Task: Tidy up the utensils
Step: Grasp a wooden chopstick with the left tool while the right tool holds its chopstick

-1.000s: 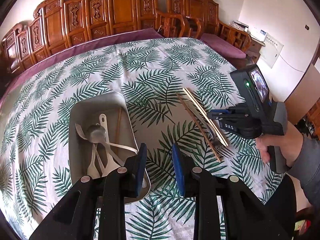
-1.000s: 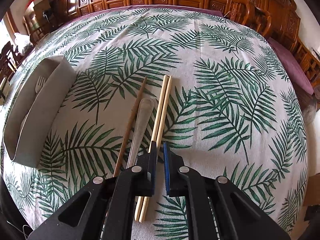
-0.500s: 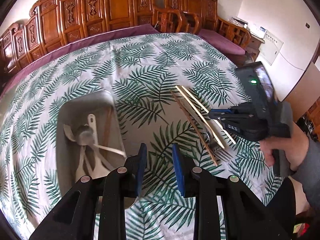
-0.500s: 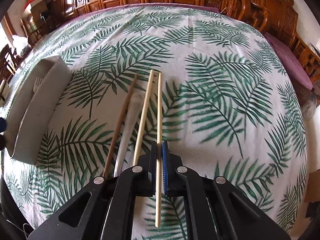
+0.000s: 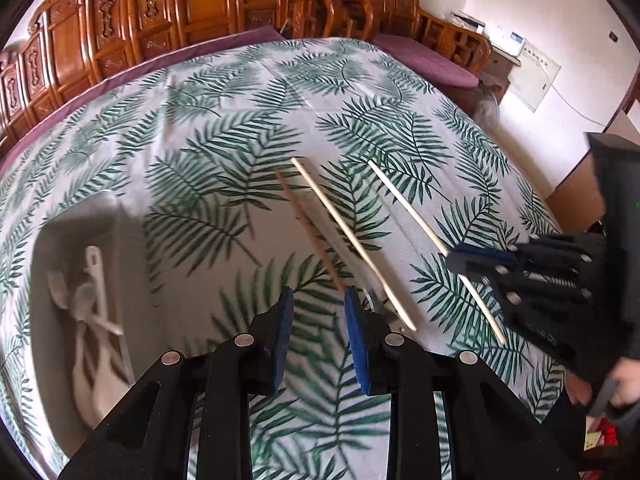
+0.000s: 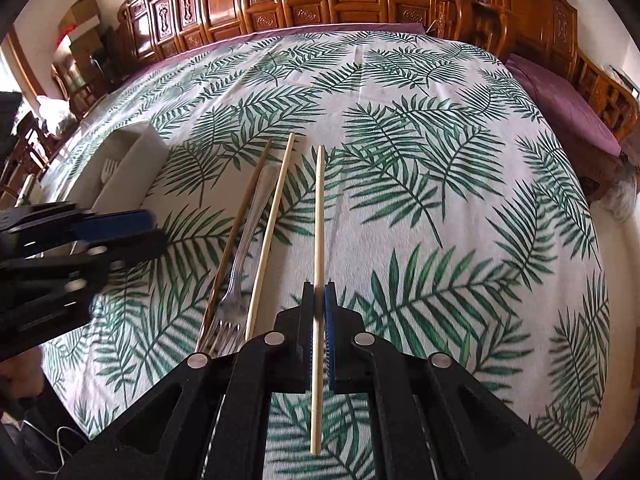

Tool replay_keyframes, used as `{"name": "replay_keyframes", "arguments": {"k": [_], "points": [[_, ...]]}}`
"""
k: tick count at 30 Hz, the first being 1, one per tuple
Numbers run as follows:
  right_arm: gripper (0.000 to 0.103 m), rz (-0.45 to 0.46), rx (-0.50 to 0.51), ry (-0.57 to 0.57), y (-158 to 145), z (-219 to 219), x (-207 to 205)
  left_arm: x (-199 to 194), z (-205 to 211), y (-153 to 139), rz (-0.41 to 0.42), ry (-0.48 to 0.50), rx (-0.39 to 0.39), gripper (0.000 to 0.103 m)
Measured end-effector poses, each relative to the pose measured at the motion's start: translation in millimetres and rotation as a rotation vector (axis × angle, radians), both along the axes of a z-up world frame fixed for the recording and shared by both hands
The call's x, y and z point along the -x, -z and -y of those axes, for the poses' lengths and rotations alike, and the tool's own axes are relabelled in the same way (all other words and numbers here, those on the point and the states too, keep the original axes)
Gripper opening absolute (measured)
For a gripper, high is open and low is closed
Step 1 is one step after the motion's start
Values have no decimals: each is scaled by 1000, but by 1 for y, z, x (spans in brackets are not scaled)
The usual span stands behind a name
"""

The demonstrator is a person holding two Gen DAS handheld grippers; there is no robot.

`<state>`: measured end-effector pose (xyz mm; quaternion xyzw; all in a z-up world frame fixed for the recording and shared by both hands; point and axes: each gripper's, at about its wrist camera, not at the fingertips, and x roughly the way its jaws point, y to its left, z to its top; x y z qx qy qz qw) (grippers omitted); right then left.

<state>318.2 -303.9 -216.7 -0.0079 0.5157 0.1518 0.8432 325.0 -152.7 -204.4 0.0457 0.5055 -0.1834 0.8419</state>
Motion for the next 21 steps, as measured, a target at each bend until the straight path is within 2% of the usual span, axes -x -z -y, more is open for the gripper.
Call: {"name": "replay_keyframes", "arguments": {"k": [9,17,18,21], "points": [[6,-5,-25,7,-1,13,12,-15,24,29,-38,0,-29,25],[6,-7,-34,7,0,14,17,-20,24,36,-35,-13,-38,25],[6,-8,-34,6,0,13,18,-22,23,37,-39,-17,-42,20],[6,-6,-34,0,-1,11,20,-28,17,42,-78,-41,-23,18]]}}
